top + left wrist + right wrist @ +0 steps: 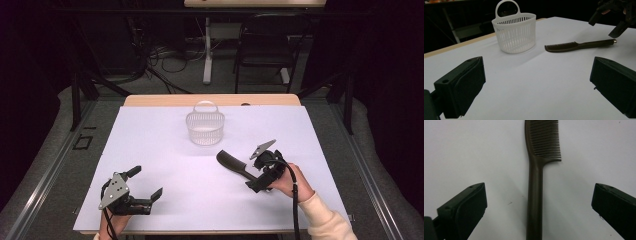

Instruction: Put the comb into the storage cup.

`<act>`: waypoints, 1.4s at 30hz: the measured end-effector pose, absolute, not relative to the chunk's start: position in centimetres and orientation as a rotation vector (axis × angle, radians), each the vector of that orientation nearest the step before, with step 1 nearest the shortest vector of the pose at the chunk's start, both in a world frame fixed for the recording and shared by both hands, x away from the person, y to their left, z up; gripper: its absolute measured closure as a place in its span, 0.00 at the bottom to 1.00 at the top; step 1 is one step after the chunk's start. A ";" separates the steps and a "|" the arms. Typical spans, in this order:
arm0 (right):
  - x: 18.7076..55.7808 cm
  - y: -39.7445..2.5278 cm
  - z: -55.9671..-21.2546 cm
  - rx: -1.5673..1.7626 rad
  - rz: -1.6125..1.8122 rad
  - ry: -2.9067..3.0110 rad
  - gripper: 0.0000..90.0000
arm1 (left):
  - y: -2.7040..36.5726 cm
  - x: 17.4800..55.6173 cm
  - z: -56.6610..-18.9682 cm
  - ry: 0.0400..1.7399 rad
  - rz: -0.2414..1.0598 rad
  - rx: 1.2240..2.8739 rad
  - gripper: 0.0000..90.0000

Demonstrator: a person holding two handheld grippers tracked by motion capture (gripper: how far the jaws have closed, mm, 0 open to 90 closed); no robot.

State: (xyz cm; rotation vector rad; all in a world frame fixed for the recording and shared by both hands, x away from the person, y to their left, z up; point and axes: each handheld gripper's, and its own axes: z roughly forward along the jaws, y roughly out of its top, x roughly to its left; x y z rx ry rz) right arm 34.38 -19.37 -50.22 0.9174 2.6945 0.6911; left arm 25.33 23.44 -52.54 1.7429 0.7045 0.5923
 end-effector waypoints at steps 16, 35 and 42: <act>34.8 -17.7 -50.8 0.890 0.624 2.747 0.00 | 23.4 25.4 -52.6 0.702 0.590 1.744 0.00; 35.5 -16.7 -51.2 0.961 0.505 2.788 0.38 | 23.2 25.3 -52.5 0.701 0.589 1.750 0.00; 36.3 -16.0 -51.6 0.949 0.423 2.828 0.59 | 23.2 25.4 -52.6 0.701 0.580 1.745 0.00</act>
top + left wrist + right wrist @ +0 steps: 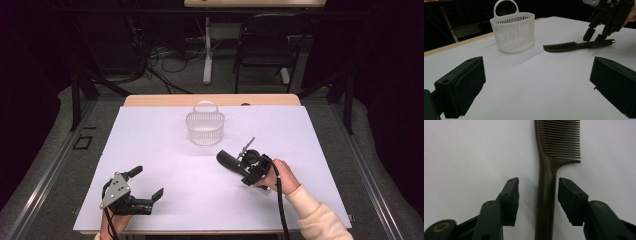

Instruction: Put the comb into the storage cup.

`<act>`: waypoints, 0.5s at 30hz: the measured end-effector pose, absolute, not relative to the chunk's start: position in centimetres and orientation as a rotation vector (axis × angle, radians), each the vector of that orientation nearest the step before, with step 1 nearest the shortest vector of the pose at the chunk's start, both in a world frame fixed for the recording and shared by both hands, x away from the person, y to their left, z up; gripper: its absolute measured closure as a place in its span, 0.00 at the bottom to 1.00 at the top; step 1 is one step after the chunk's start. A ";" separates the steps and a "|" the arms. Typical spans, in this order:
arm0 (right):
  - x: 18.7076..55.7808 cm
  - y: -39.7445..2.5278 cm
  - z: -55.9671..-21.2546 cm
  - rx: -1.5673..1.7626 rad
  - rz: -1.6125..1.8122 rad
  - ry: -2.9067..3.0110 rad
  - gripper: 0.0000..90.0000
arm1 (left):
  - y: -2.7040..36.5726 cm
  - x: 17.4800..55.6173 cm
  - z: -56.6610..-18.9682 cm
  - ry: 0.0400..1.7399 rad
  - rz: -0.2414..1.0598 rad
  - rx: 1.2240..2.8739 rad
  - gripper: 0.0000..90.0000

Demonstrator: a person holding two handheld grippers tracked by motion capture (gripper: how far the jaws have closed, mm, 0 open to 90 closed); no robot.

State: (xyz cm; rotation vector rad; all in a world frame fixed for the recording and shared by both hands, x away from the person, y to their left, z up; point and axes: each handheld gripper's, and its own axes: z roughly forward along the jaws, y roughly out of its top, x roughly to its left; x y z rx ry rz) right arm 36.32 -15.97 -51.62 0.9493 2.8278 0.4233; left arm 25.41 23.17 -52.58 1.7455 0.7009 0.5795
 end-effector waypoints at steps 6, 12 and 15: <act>37.2 -15.8 -51.7 0.955 0.390 2.826 0.68 | 23.2 25.5 -52.6 0.703 0.573 1.741 0.00; 37.7 -15.4 -52.3 0.955 0.343 2.854 0.74 | 23.2 25.6 -52.7 0.706 0.567 1.743 0.00; 37.9 -15.3 -52.6 0.969 0.317 2.855 0.76 | 23.2 25.6 -52.7 0.707 0.561 1.743 0.00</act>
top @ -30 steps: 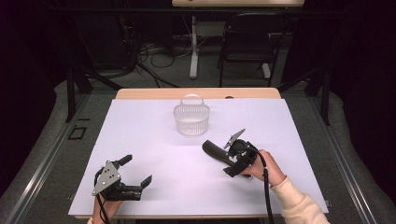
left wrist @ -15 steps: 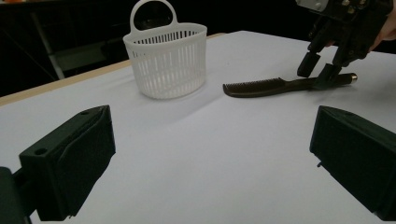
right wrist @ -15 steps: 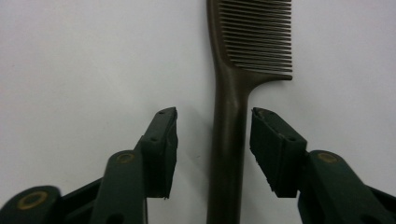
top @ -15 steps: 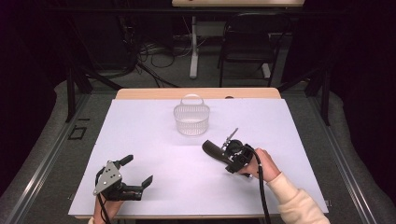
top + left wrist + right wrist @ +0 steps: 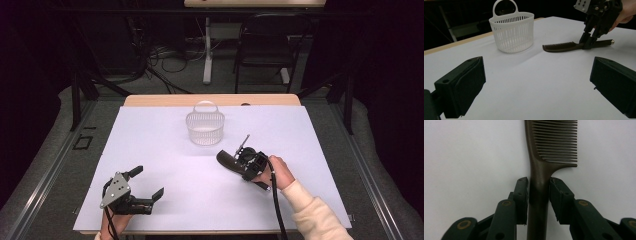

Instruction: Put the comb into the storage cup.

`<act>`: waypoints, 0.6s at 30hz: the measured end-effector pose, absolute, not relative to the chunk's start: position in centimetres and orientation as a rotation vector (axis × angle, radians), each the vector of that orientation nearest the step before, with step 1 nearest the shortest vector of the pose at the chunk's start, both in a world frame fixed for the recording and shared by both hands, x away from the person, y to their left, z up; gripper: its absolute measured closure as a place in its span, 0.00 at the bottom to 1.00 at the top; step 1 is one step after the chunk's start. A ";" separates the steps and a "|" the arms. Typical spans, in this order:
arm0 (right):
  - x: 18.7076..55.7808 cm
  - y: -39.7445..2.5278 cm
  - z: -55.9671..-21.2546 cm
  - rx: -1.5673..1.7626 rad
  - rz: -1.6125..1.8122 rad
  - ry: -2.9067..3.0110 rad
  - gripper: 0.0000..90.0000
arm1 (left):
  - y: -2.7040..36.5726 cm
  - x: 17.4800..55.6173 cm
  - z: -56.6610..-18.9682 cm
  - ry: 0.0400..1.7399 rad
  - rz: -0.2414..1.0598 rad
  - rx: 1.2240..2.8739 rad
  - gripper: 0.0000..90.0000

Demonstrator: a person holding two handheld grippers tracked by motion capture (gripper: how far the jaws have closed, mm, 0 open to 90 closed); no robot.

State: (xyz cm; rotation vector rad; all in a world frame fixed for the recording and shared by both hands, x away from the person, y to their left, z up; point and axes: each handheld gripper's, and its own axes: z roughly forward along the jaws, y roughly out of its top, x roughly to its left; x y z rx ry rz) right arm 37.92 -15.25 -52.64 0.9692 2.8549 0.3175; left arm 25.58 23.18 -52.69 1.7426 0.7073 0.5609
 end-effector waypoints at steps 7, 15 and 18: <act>38.2 -15.1 -52.8 0.992 0.299 2.857 0.79 | 23.2 25.6 -52.7 0.708 0.558 1.744 0.00; 38.4 -15.5 -52.7 1.035 0.331 2.860 0.81 | 23.2 25.6 -52.7 0.708 0.559 1.742 0.00; 38.5 -15.7 -52.6 1.053 0.352 2.856 0.81 | 23.2 25.6 -52.7 0.707 0.559 1.744 0.00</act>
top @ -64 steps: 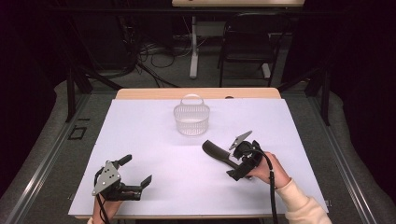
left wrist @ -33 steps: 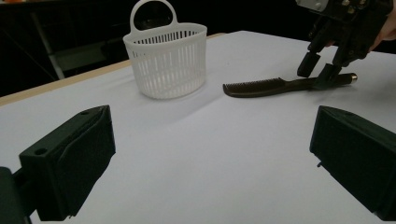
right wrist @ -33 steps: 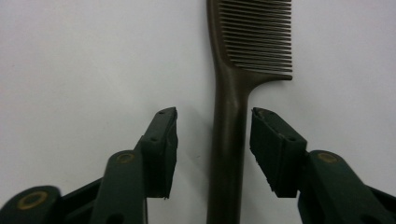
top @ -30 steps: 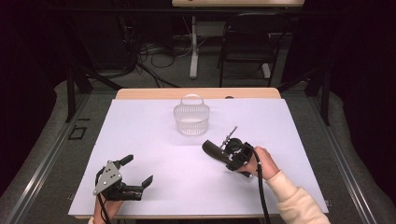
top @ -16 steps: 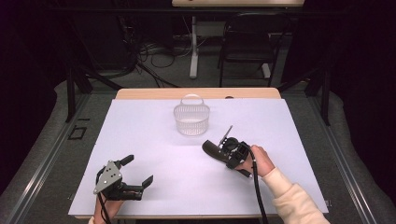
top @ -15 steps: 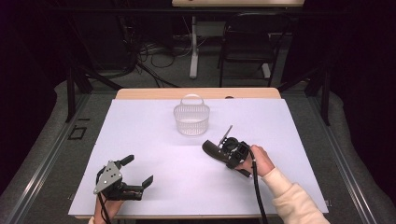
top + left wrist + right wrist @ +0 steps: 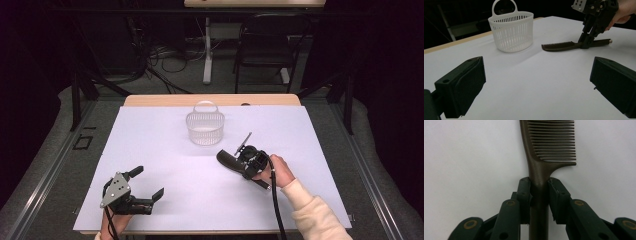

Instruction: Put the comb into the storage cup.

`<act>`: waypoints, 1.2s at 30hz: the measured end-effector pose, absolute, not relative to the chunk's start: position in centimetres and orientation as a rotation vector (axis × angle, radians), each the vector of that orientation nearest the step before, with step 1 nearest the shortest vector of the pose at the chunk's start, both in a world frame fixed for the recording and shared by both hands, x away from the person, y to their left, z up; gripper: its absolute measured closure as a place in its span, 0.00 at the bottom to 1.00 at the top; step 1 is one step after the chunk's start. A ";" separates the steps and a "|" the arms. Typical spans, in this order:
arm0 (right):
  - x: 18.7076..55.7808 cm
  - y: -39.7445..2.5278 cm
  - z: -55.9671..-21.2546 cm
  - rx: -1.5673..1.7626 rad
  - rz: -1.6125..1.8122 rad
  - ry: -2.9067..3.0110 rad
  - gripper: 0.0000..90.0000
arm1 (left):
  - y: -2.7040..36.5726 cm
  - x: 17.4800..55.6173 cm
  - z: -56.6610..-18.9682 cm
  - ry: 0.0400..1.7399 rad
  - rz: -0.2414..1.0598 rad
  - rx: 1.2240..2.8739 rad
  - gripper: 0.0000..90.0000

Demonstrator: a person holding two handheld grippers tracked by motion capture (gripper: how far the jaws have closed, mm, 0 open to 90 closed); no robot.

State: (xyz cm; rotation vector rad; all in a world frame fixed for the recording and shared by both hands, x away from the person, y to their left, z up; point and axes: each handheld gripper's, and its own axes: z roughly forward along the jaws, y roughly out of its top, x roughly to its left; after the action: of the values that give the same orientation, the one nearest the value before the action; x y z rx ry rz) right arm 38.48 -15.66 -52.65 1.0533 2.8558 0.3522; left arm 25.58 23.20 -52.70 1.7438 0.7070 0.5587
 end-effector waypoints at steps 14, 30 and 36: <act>37.9 -17.3 -51.4 1.088 0.497 2.803 0.81 | 23.2 25.6 -52.7 0.705 0.560 1.746 0.00; 37.1 -18.5 -50.9 1.080 0.583 2.773 0.81 | 23.3 25.7 -52.8 0.704 0.561 1.750 0.00; 36.9 -19.2 -50.7 1.088 0.635 2.751 0.81 | 23.3 25.7 -52.8 0.704 0.564 1.752 0.00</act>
State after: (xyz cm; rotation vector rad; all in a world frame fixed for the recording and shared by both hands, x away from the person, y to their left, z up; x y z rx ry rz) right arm 36.92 -19.24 -50.66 1.0883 2.7506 0.6351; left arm 25.67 23.28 -52.79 1.7516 0.7043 0.5640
